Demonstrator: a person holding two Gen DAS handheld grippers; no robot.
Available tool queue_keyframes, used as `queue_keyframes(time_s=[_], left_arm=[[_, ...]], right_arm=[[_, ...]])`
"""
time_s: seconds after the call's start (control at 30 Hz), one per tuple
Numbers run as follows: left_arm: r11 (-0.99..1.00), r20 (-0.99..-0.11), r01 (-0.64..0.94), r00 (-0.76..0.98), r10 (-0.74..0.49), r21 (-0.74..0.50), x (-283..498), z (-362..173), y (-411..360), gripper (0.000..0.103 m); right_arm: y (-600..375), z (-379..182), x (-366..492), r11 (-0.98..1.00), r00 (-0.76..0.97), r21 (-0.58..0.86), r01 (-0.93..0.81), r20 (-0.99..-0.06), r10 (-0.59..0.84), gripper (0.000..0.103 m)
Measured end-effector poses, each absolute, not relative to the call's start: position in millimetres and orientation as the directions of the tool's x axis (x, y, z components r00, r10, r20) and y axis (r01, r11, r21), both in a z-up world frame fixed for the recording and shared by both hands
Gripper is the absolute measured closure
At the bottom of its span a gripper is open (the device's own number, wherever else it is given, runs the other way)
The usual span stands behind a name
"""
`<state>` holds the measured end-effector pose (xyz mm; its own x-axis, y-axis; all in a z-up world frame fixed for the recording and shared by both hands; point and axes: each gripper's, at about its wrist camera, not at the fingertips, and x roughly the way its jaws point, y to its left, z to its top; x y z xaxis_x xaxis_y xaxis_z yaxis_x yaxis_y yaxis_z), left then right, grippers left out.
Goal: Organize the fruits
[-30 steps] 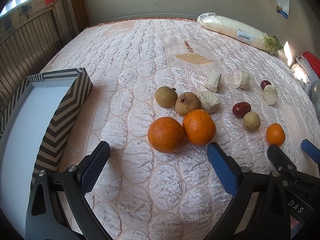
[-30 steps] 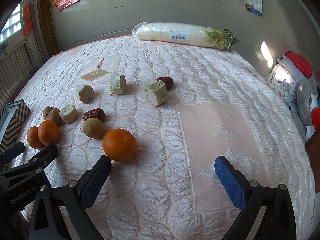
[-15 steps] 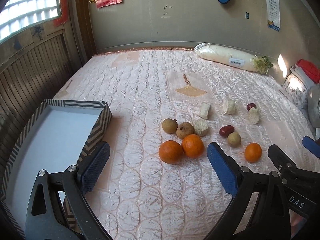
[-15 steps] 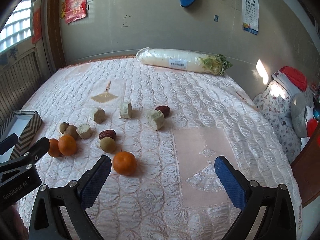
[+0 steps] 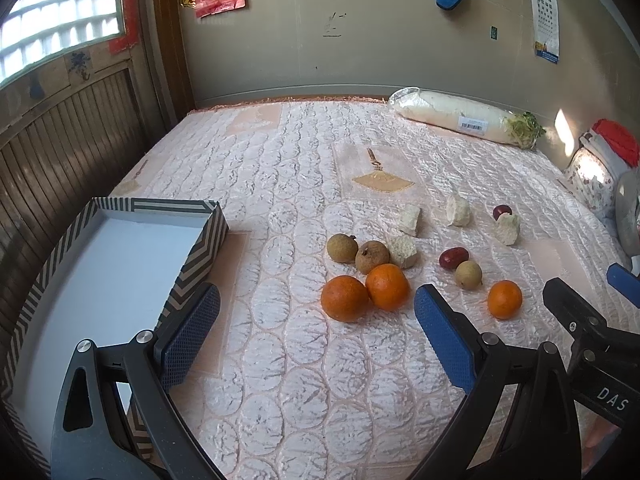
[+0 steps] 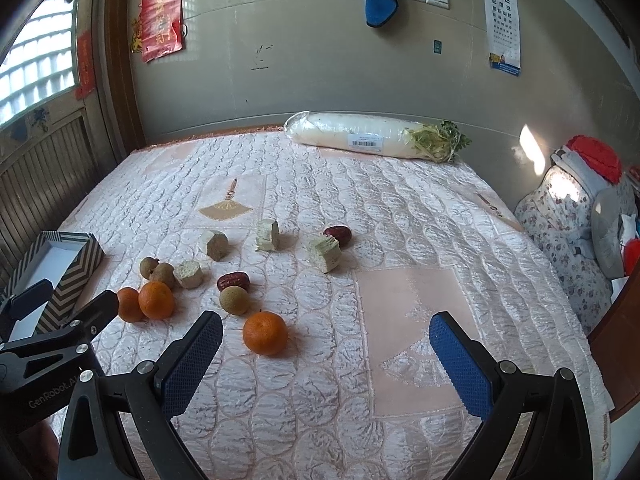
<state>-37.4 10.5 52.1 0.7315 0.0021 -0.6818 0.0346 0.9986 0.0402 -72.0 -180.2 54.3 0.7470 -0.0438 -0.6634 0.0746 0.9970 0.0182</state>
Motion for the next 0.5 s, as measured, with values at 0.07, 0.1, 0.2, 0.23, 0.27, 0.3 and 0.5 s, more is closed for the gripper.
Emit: queue_keyframes(time_s=[0.07, 0.1, 0.2, 0.23, 0.27, 0.3, 0.5], left_arm=[[0.999, -0.683, 0.031, 0.73, 0.003, 0.038, -36.6, 51.1, 11.4, 0.004], [0.999, -0.684, 0.03, 0.729, 0.003, 0.037, -36.1, 50.7, 11.7, 0.004], [0.999, -0.695, 0.035, 0.719, -0.004, 0.03, -33.7, 47.7, 11.8, 0.004], [0.999, -0.697, 0.036, 0.717, -0.007, 0.027, -33.1, 46.8, 11.7, 0.004], [0.999, -0.702, 0.039, 0.712, -0.013, 0.022, -31.9, 45.5, 11.8, 0.004], [0.999, -0.706, 0.041, 0.708, -0.016, 0.019, -30.6, 44.9, 11.7, 0.004], [0.999, -0.711, 0.045, 0.702, -0.022, 0.014, -27.0, 43.2, 13.1, 0.004]], right_arm=[[-179.7, 54.0, -72.0, 0.997, 0.747, 0.022, 0.068, -0.664, -0.036, 0.0], [-179.8, 53.8, -71.9, 0.998, 0.748, 0.024, 0.066, -0.663, -0.033, 0.0], [-181.3, 52.1, -70.5, 0.997, 0.744, 0.043, 0.06, -0.668, -0.016, 0.0], [-181.3, 51.6, -70.6, 0.997, 0.742, 0.045, 0.059, -0.67, -0.014, 0.0], [-181.2, 50.8, -70.4, 0.997, 0.741, 0.045, 0.058, -0.671, -0.013, 0.0], [-180.8, 50.2, -70.3, 0.998, 0.74, 0.042, 0.056, -0.672, -0.014, 0.0], [-180.5, 46.3, -67.5, 0.998, 0.734, 0.04, 0.048, -0.679, -0.008, 0.0]])
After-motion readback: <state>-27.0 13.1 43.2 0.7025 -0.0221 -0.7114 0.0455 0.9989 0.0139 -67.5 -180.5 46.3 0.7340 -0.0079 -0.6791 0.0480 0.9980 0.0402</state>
